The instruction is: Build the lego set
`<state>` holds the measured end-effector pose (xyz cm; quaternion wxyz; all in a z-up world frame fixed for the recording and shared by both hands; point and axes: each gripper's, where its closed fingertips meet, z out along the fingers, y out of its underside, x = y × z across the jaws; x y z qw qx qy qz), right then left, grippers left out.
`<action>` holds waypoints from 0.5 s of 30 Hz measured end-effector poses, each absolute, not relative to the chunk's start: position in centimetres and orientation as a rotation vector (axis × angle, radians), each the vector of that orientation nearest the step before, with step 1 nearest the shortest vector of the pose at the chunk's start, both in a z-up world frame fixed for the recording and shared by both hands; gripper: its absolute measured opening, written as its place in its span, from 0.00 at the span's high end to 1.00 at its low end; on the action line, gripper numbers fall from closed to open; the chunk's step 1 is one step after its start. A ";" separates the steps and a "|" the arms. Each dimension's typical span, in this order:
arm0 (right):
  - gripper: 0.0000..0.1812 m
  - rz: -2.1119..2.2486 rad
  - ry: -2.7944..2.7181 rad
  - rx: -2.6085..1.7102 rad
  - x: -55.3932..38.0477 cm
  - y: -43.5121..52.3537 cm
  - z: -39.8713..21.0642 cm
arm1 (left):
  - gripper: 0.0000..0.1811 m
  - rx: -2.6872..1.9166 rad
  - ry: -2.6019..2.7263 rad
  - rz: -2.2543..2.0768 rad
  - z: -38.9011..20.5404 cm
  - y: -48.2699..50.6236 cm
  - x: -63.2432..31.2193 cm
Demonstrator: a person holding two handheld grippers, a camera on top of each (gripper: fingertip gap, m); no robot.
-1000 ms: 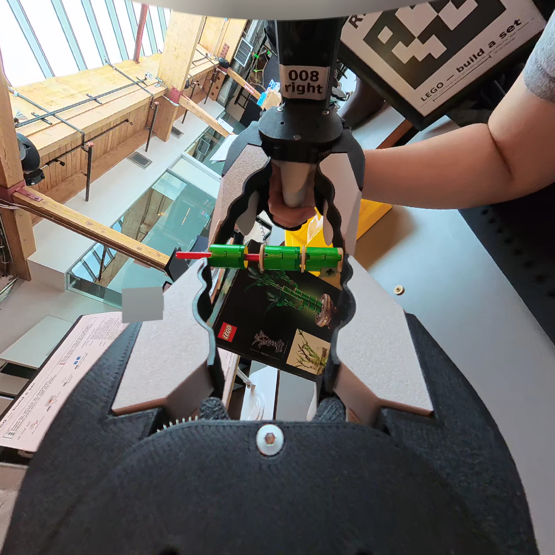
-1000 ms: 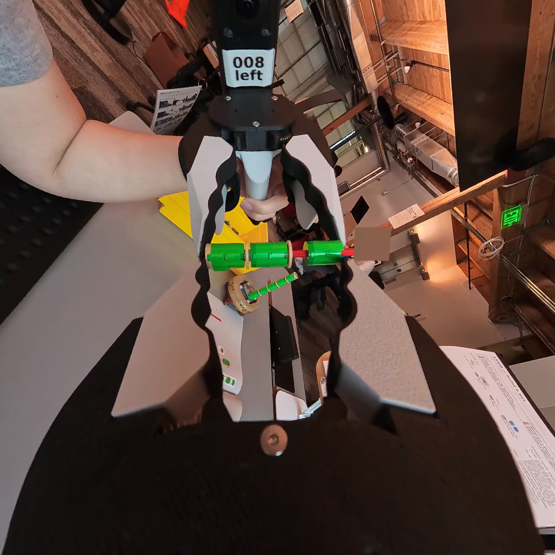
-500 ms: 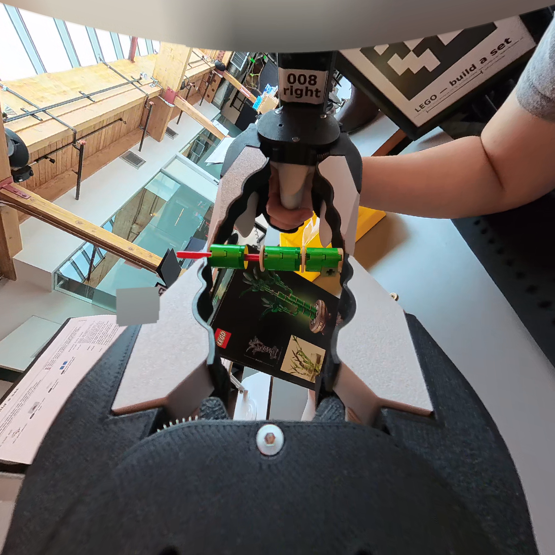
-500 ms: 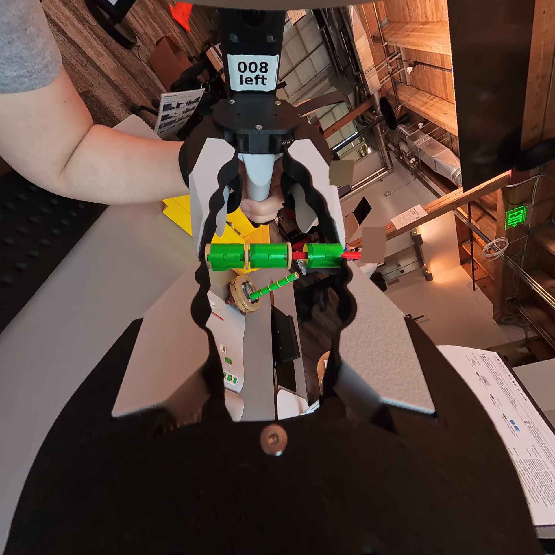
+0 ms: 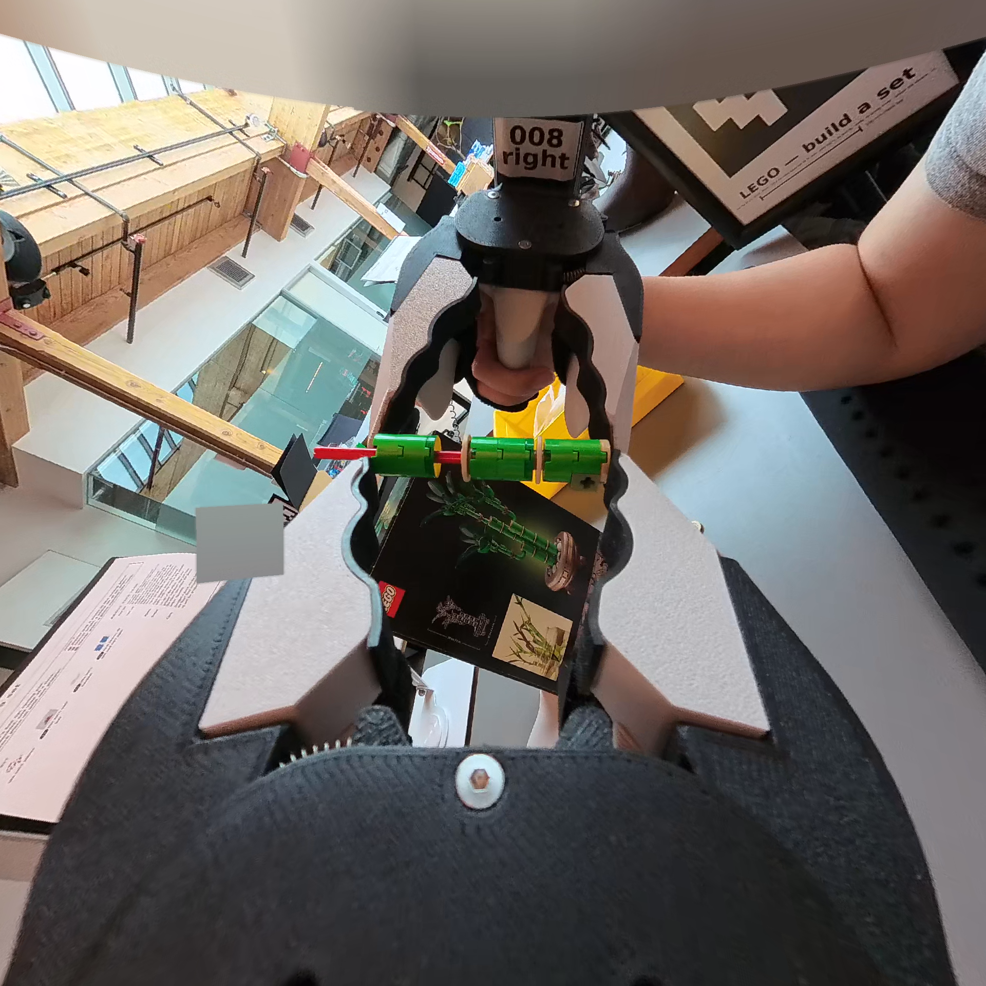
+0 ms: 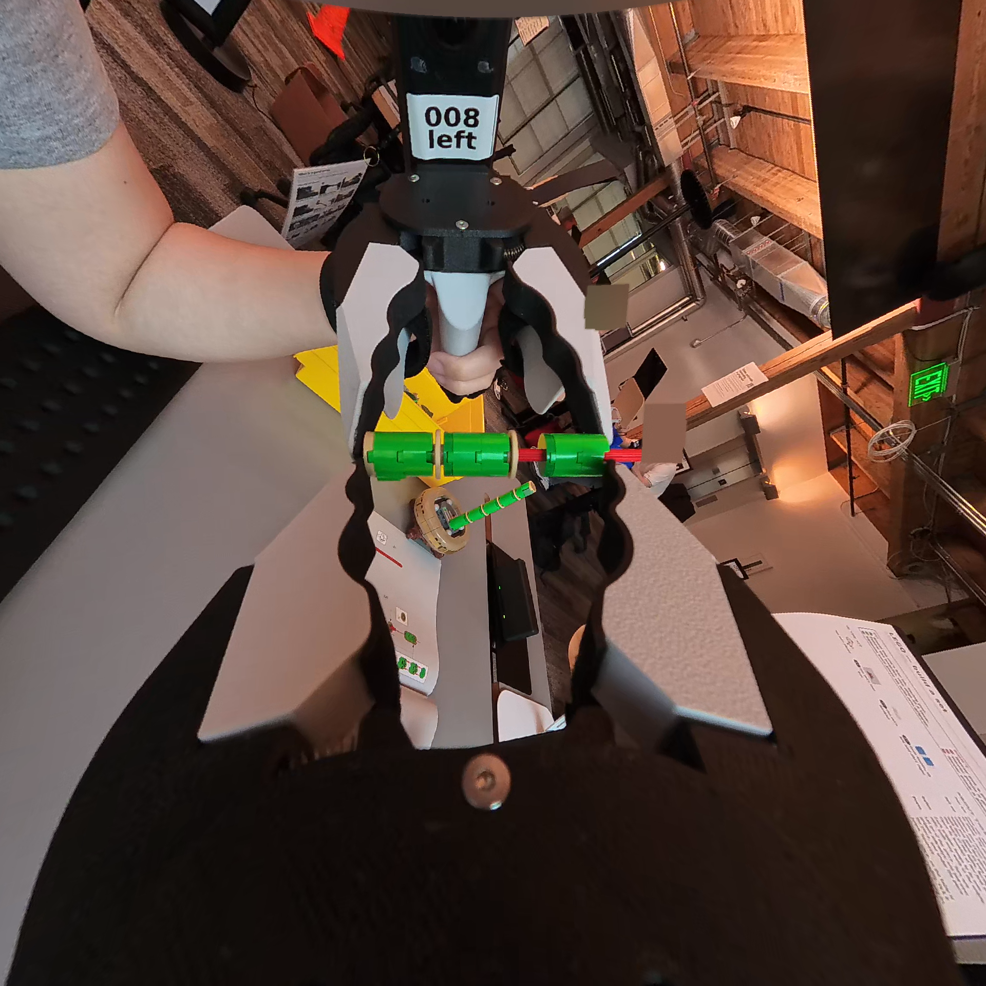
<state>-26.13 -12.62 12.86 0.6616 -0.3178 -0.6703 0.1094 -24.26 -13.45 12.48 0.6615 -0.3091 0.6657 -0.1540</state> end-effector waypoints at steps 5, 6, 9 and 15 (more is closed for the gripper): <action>0.54 0.248 -1.517 -0.722 -26.1 -12.5 12.8 | 0.53 -0.707 1.506 -0.346 12.5 -13.3 -24.2; 0.54 0.249 -1.516 -0.721 -26.1 -12.5 12.8 | 0.53 -0.707 1.505 -0.344 12.5 -13.3 -24.2; 0.53 0.257 -1.522 -0.732 -26.0 -12.4 12.7 | 0.53 -0.713 1.501 -0.341 12.4 -13.2 -24.1; 0.53 0.269 -1.538 -0.727 -26.0 -12.2 12.2 | 0.53 -0.726 1.501 -0.346 12.0 -12.9 -24.0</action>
